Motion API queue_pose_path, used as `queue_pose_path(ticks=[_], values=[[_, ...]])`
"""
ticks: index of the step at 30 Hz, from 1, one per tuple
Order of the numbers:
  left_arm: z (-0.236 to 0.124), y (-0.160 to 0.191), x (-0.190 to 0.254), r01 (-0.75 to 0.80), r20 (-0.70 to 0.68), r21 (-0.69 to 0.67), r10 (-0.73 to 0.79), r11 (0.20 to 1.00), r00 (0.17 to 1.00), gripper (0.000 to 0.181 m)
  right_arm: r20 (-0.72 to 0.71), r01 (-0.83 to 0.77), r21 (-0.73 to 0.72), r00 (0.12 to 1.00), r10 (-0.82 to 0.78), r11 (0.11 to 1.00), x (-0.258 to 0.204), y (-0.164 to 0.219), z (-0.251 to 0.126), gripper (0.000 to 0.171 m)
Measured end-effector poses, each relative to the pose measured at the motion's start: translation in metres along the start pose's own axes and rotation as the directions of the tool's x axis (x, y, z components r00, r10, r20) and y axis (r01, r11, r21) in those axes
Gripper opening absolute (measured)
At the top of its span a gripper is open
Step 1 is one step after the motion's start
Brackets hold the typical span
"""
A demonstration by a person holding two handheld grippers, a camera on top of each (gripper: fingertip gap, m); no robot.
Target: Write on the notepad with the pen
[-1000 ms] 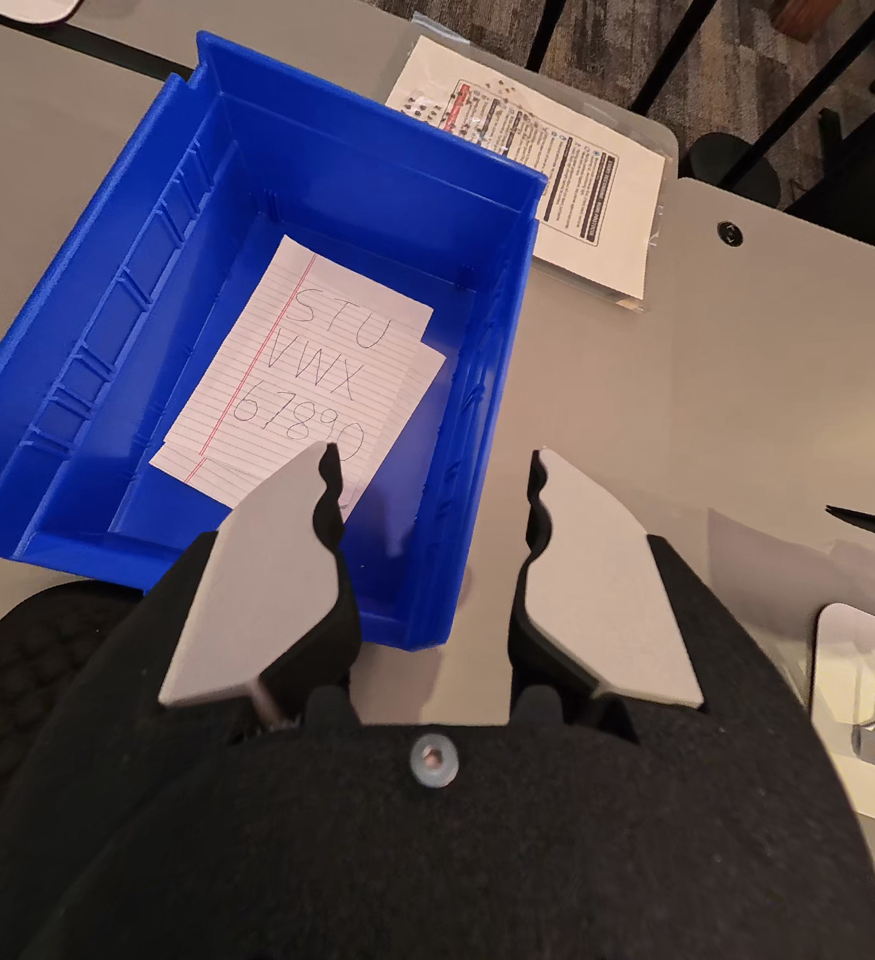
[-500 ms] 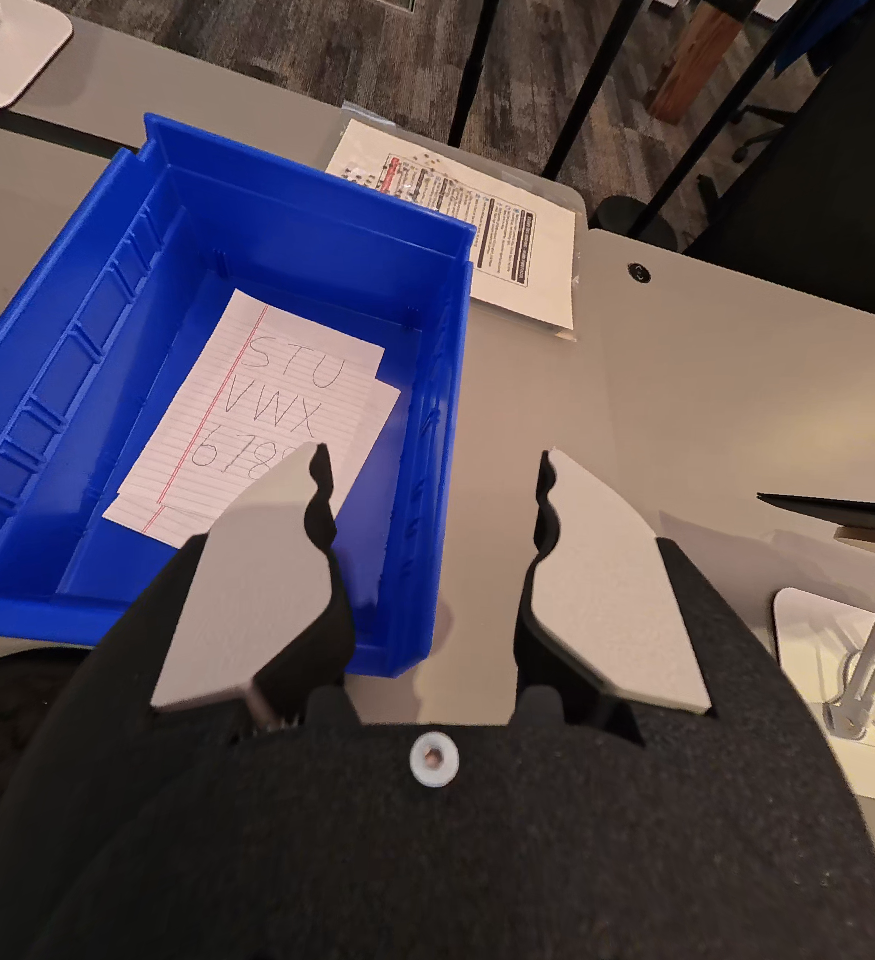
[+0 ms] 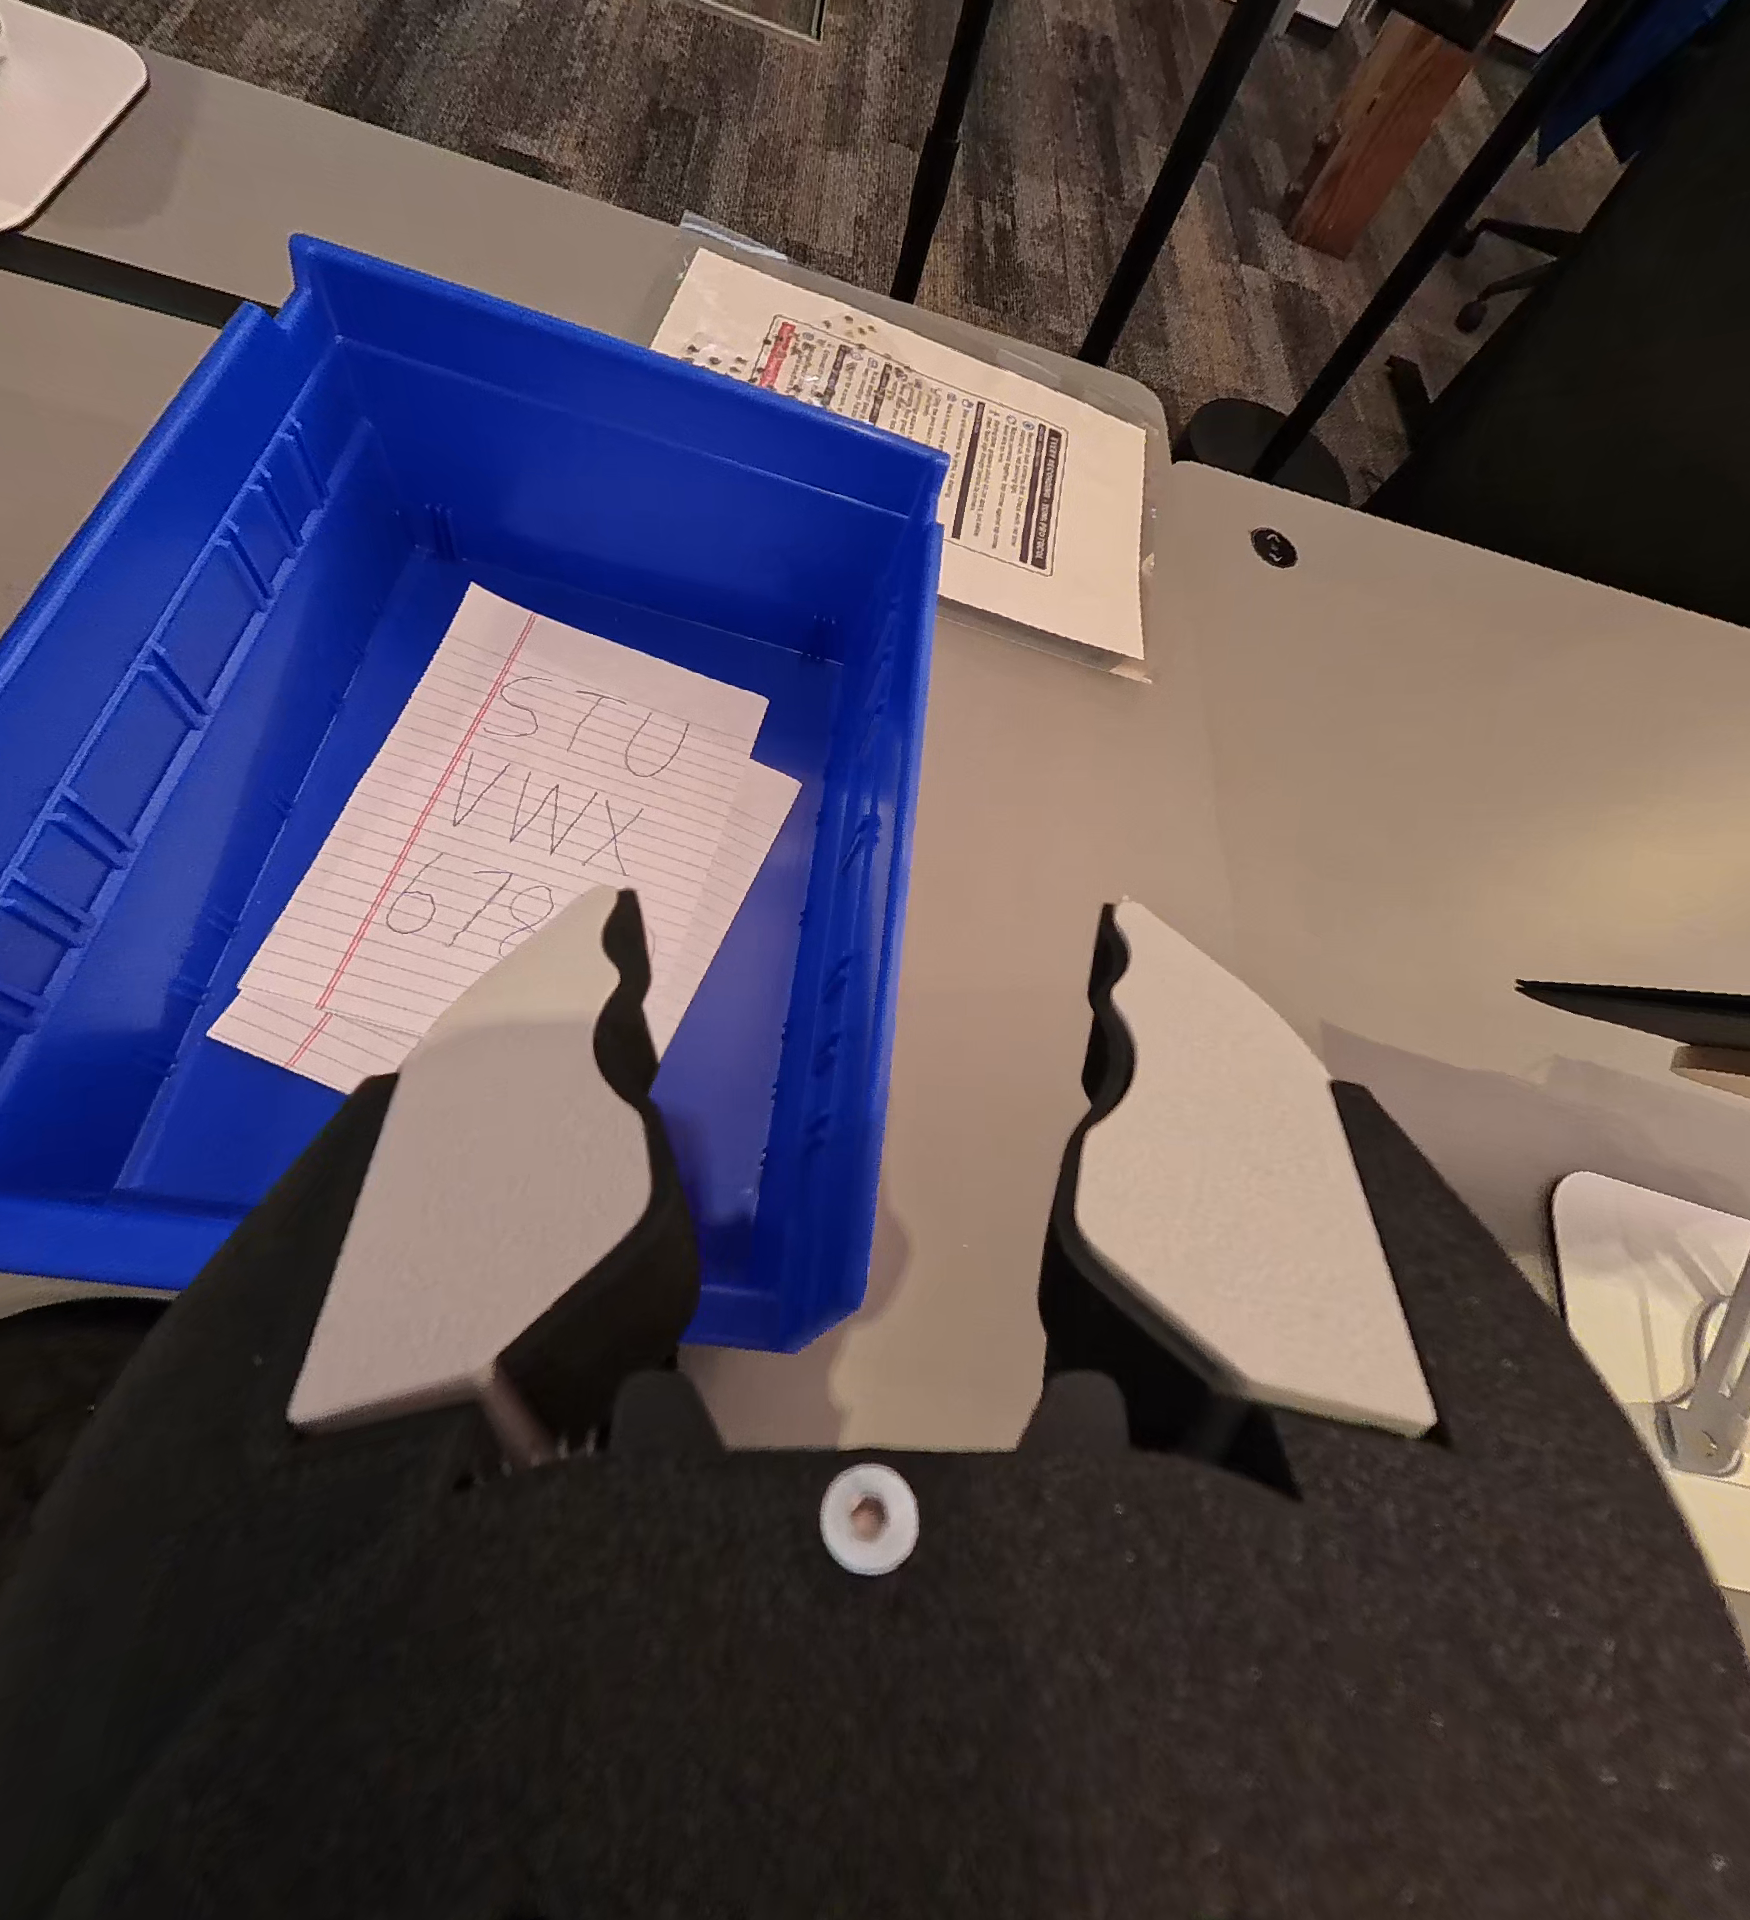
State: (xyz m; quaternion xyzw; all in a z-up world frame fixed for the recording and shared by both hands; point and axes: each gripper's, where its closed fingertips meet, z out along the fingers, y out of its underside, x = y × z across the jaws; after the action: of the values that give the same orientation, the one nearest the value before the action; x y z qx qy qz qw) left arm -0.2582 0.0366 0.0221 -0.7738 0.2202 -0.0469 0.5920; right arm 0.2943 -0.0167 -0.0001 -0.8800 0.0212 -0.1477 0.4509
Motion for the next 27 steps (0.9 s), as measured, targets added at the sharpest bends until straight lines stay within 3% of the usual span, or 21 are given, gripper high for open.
queue_pose_path(ticks=[10,13,16,17,21,24,27], values=[[-0.004,-0.003,0.002,0.018,-0.019,0.036,-0.018,0.999,1.000,0.127,0.079,0.016,0.024,0.997,-0.018,1.000,-0.026,-0.005,-0.003,0.087],[-0.011,-0.002,-0.006,0.033,0.002,0.047,-0.033,0.998,0.999,0.125,0.335,0.058,0.087,0.938,-0.084,0.994,-0.109,-0.028,-0.036,0.070],[-0.014,-0.002,-0.020,0.050,0.030,0.041,-0.051,0.998,0.998,0.125,0.625,0.183,0.111,0.751,-0.212,0.977,-0.236,-0.040,-0.088,0.041],[-0.015,-0.002,-0.025,0.055,0.043,0.038,-0.057,0.998,0.997,0.125,0.662,0.247,0.135,0.699,-0.273,0.960,-0.271,-0.038,-0.100,0.030],[-0.026,-0.005,-0.040,0.073,0.069,0.054,-0.077,0.996,0.995,0.124,0.680,0.433,0.201,0.584,-0.443,0.879,-0.359,-0.015,-0.114,0.028],[-0.033,-0.002,-0.050,0.058,0.086,0.044,-0.061,0.997,0.994,0.125,0.662,0.466,0.251,0.557,-0.501,0.849,-0.371,-0.021,-0.126,0.026],[-0.039,0.002,-0.064,0.080,0.099,0.028,-0.083,0.996,0.992,0.126,0.551,0.497,0.225,0.644,-0.531,0.838,-0.313,-0.060,-0.125,0.031]])
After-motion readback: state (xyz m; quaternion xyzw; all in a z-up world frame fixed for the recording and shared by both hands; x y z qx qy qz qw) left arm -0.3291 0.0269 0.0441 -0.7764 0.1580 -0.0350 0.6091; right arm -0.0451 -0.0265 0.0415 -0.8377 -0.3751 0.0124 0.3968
